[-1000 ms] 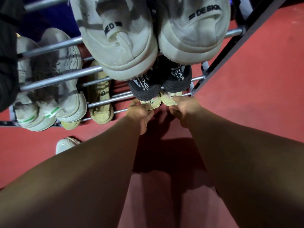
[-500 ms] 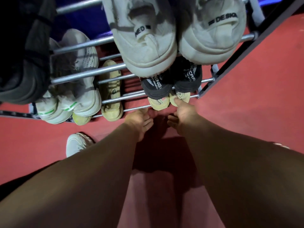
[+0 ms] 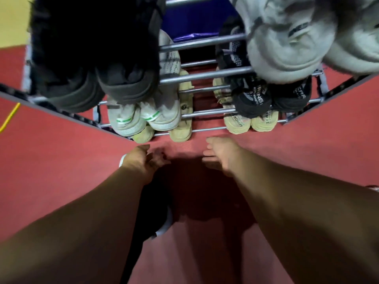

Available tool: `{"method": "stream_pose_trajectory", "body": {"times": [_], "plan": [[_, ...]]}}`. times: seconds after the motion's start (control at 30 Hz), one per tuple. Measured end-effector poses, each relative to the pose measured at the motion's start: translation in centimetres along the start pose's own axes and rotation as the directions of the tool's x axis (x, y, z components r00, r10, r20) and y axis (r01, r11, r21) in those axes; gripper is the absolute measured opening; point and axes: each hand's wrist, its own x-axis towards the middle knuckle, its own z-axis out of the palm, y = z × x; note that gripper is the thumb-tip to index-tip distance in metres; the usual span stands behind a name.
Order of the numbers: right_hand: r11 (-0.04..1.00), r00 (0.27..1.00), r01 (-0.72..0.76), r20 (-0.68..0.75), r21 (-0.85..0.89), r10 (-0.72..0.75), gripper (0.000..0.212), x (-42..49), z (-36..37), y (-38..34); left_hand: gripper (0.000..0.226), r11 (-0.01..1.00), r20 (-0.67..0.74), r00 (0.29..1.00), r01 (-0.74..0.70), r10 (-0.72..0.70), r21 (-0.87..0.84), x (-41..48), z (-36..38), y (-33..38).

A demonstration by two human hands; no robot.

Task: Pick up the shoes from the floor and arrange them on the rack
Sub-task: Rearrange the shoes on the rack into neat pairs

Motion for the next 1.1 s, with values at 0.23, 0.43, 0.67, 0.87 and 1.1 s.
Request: {"method": "stream_pose_trajectory", "body": {"times": [0.23, 0.43, 0.67, 0.87, 1.1], "plan": [[0.996, 0.999, 0.019, 0.031, -0.084, -0.017, 0.043, -1.0, 2.0, 1.3, 0.027, 0.977, 0.110, 0.994, 0.010, 0.014, -0.213, 0.3, -1.8, 3.0], [0.991, 1.000, 0.007, -0.022, -0.131, -0.010, 0.049, -1.8, 1.5, 1.9, 0.020, 0.917, 0.153, 0.988, 0.075, -0.015, -0.391, 1.3, -1.5, 4.2], [0.989, 0.999, 0.034, -0.019, -0.145, -0.037, 0.044, -2.1, 2.8, 0.5, 0.025, 0.975, 0.175, 0.985, 0.045, -0.006, -0.220, 1.5, -0.5, 5.3], [0.986, 0.998, 0.043, -0.035, -0.159, -0.049, 0.044, -3.8, 2.8, 0.4, 0.023, 0.990, 0.161, 0.987, 0.024, -0.001, -0.140, 0.0, 0.1, 3.2], [0.954, 0.992, 0.100, -0.049, -0.282, -0.118, 0.034, -9.8, 0.9, 0.1, 0.039, 0.999, 0.064, 0.998, 0.028, -0.025, -0.046, -5.3, -2.6, -0.7]]}}
